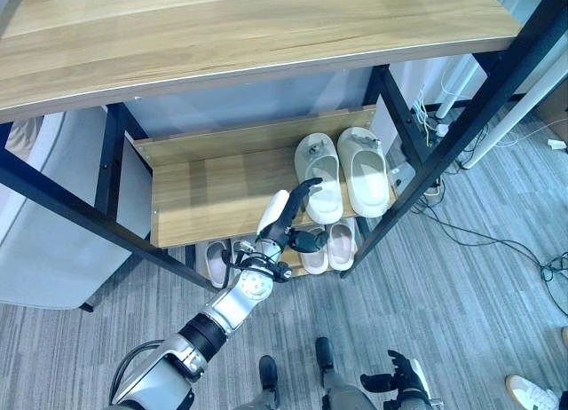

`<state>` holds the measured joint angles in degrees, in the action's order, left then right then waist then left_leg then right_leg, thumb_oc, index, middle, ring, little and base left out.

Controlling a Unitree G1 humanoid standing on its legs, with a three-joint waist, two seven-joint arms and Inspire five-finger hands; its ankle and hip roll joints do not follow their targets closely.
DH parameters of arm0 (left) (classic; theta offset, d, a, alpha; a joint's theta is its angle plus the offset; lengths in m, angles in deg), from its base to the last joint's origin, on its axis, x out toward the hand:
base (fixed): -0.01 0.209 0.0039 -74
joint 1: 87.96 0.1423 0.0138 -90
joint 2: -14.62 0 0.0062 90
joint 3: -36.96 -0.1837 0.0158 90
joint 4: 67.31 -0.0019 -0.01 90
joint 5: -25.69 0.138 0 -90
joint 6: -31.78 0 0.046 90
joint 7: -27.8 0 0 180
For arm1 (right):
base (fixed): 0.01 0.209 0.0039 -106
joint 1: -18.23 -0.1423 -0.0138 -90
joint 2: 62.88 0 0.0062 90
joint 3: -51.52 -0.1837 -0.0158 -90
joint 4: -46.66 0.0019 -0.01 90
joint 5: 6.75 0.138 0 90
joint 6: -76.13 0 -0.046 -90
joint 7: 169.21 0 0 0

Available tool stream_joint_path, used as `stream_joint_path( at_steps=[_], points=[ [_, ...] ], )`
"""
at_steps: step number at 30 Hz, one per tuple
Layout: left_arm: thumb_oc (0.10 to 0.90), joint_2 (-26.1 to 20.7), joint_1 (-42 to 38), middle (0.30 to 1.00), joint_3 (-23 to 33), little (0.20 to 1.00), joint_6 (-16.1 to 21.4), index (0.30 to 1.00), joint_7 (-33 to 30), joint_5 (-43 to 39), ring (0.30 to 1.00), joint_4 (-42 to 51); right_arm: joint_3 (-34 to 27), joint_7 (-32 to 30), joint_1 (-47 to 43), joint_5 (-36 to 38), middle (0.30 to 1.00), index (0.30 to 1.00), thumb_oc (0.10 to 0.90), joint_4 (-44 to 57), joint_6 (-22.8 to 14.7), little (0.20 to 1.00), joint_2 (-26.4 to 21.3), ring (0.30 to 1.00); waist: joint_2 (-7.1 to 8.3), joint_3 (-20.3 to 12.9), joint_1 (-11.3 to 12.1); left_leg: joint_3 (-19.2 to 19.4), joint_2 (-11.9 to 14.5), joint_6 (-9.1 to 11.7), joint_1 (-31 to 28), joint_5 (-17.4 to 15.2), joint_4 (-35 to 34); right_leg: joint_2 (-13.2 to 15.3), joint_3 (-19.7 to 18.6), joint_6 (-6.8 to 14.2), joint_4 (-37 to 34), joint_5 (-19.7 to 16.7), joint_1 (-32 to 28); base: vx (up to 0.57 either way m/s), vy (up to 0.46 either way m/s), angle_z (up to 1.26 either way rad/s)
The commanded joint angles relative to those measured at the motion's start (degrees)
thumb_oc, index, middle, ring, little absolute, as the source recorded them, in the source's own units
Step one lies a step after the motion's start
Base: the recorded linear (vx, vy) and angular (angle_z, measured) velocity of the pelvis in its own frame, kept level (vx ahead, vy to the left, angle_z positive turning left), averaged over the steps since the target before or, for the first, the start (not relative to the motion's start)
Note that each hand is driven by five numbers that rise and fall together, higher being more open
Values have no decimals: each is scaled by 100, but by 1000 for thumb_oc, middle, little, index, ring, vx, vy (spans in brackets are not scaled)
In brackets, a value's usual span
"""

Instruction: Arrange the slippers neatly on the shoe rack.

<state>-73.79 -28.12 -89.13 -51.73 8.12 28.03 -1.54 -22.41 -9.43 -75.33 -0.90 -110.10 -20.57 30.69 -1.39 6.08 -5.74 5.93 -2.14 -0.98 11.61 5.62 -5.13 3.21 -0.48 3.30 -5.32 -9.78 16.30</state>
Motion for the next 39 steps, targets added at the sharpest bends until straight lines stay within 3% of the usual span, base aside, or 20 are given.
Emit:
stream_joint_path(
  at_steps=[1,12,18,26,30,33,39],
  points=[
    [800,524,-1005,900,11,900,450,900,-13,-62,900,-286,0,-178,117,145,900,900,800,132,-101,900,-177,900,-88,-70,-42,-227,123,253,178,-254,13,120,158,415,128,455,-23,0,0,0],
    [800,410,-661,900,26,900,517,900,94,-249,900,-50,-30,-117,135,215,900,900,800,49,-78,900,-88,900,-65,-181,-12,-234,128,266,-92,-313,13,108,200,407,147,564,-304,10,-6,0],
    [800,-149,-369,900,408,900,532,900,78,-55,900,472,-190,-66,288,200,900,900,800,-151,2,900,-54,900,-68,-349,81,-295,117,281,-316,-361,13,126,277,426,101,607,-561,11,-7,0],
    [800,-552,19,900,824,900,545,900,104,52,900,922,-292,52,468,179,900,900,800,-301,72,900,50,900,-25,-543,200,-354,113,303,-510,-390,13,119,403,428,77,648,-809,-1,-18,7],
    [800,-802,720,900,1166,900,637,900,311,-211,900,1408,-383,108,572,174,900,900,800,-312,98,900,94,900,-9,-645,291,-382,125,306,-662,-411,13,112,462,424,83,664,-972,-1,-9,3],
    [800,-1001,1710,900,1555,900,766,900,733,-869,900,2092,-469,126,634,88,900,900,800,-319,158,900,152,900,0,-744,423,-386,125,307,-787,-430,13,95,514,422,68,670,-1116,-24,-14,3],
    [800,-1283,2834,900,1776,900,734,900,1209,-1191,900,2723,-481,159,729,-57,900,900,800,-365,188,900,233,900,-2,-837,596,-429,146,299,-977,-464,13,65,593,418,55,723,-1335,-17,-10,6]
  ],
)
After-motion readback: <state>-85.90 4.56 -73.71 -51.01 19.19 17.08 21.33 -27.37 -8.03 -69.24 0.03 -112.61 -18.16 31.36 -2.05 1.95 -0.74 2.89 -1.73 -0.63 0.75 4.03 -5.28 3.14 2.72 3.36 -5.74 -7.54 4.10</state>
